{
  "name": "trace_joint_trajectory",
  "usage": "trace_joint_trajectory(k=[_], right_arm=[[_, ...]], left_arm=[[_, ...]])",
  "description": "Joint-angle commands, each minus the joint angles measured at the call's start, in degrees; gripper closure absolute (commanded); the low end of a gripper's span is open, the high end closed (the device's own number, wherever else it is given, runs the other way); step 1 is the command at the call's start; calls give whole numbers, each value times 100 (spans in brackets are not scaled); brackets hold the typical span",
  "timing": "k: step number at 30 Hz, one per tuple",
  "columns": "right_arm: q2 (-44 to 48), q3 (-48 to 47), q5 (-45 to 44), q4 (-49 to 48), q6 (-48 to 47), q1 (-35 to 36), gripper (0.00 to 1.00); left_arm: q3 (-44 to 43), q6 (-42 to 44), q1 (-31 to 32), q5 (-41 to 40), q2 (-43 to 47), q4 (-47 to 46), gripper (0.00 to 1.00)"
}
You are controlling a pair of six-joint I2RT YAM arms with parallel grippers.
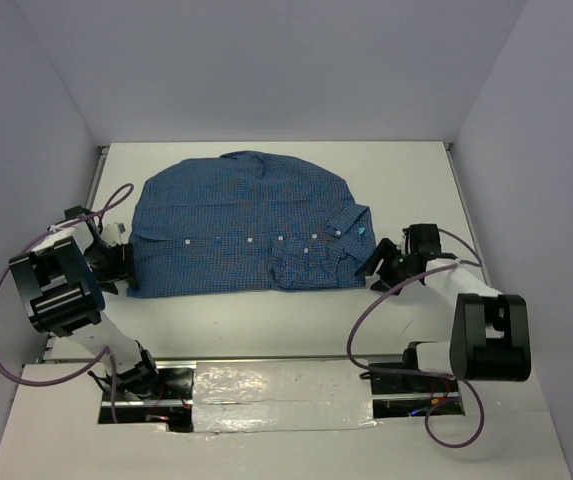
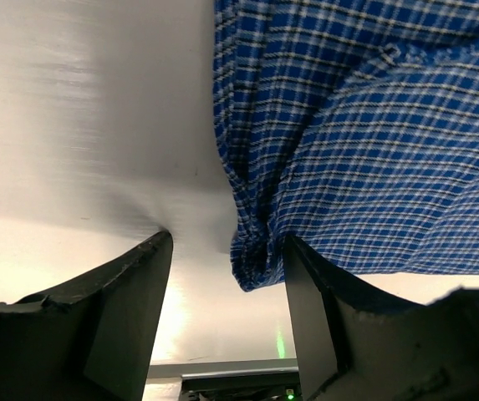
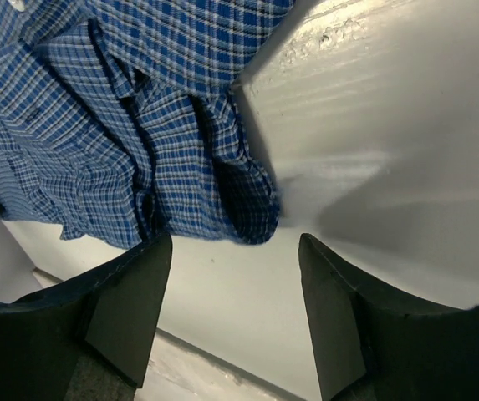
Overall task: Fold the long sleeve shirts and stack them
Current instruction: Fold the shirt
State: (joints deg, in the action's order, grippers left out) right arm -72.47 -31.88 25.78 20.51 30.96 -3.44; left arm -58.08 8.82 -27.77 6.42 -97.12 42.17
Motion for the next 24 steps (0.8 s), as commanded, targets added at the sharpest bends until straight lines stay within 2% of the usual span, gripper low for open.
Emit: trace_joint_trajectory(k=[1, 7, 10, 11, 13, 14, 15, 16, 17, 18, 21, 24], right_arm=[[-346, 129, 393, -837, 94, -16, 31], [-900, 130, 314, -1278, 296, 317, 36], [-1111, 103, 243, -1409, 331, 564, 48], [-1164, 112, 287, -1453, 349, 581, 58], [-1200, 164, 331, -1541, 428, 582, 70], [-1095, 182, 270, -1533, 437, 573, 81], [-1025, 234, 226, -1454, 446, 573, 83], [-937, 243, 173, -1375, 437, 581, 88], [-849, 261, 147, -1279, 394, 582, 97], [-648, 278, 112, -1156, 341, 573, 100], [-94, 401, -20, -236, 139, 573, 100], [706, 498, -362, 756, -11, 573, 100]], left_arm=[[245, 137, 8, 737, -114, -7, 32], [236, 217, 26, 1133, -105, 28, 40], [236, 173, 44, 1423, -184, 10, 61], [219, 147, 61, 1450, -237, 10, 74], [166, 199, 52, 1424, -246, 54, 86], [122, 225, 44, 1389, -202, 72, 97], [105, 269, 52, 1354, -167, 98, 100], [96, 296, 52, 1310, -106, 116, 100], [43, 426, 52, 1214, 8, 159, 100], [-1, 515, 35, 1169, 53, 238, 100], [-194, 1067, 26, 801, 263, 721, 100], [-291, 1945, 17, 449, 579, 1624, 100]])
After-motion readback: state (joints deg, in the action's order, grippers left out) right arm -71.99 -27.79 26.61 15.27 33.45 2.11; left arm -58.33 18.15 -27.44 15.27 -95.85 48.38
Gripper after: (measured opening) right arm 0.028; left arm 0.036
